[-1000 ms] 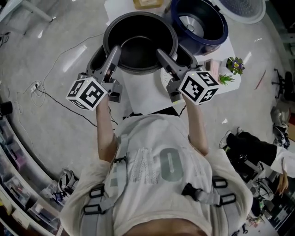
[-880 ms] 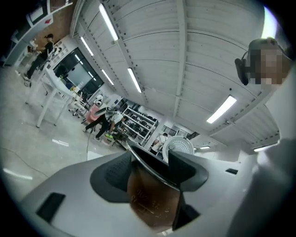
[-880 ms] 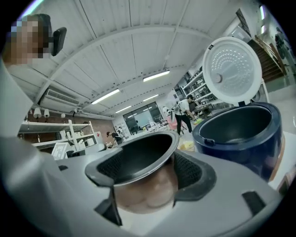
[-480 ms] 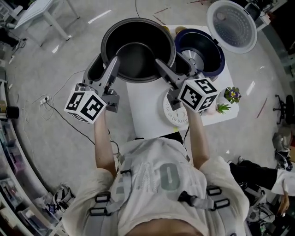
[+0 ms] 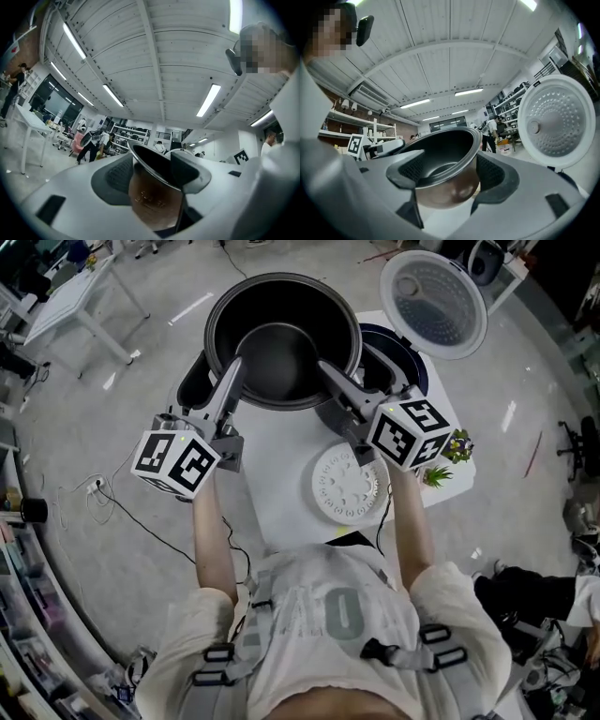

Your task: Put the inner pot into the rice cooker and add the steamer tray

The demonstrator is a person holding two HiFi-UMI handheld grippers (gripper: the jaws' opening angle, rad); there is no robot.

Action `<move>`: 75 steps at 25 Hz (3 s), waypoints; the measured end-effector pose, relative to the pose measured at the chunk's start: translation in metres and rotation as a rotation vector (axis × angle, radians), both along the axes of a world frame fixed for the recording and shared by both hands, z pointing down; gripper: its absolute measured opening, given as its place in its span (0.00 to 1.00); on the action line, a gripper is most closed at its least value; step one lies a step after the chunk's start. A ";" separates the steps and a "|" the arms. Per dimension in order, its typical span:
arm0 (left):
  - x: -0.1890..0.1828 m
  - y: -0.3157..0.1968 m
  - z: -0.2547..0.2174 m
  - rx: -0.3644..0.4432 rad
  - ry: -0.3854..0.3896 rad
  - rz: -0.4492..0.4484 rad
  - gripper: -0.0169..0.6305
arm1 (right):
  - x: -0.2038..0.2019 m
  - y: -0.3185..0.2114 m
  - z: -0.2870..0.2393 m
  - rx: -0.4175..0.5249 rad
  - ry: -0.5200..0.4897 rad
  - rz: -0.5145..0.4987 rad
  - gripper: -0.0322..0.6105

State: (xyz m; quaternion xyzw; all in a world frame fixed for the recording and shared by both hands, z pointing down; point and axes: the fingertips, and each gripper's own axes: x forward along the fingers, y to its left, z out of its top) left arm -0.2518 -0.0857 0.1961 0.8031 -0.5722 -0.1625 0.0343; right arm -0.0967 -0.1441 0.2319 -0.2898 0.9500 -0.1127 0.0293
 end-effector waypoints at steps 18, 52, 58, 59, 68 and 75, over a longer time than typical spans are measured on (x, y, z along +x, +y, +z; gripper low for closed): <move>0.150 -0.133 0.028 -0.108 -0.082 0.270 0.41 | 0.157 -0.079 0.038 -0.123 0.063 0.278 0.58; 0.170 -0.164 0.164 -0.415 -0.301 0.258 0.41 | 0.179 -0.076 0.157 -0.356 0.322 0.353 0.53; 0.167 -0.160 0.186 -0.449 -0.314 0.236 0.41 | 0.177 -0.076 0.160 -0.278 0.402 0.376 0.54; 0.167 -0.159 0.188 -0.449 -0.303 0.236 0.41 | 0.177 -0.075 0.162 -0.276 0.402 0.377 0.54; 0.165 -0.164 0.188 -0.433 -0.263 0.236 0.41 | 0.178 -0.080 0.164 -0.187 0.470 0.490 0.51; 0.162 -0.163 0.183 -0.365 -0.362 0.156 0.41 | 0.178 -0.080 0.163 -0.181 0.456 0.524 0.52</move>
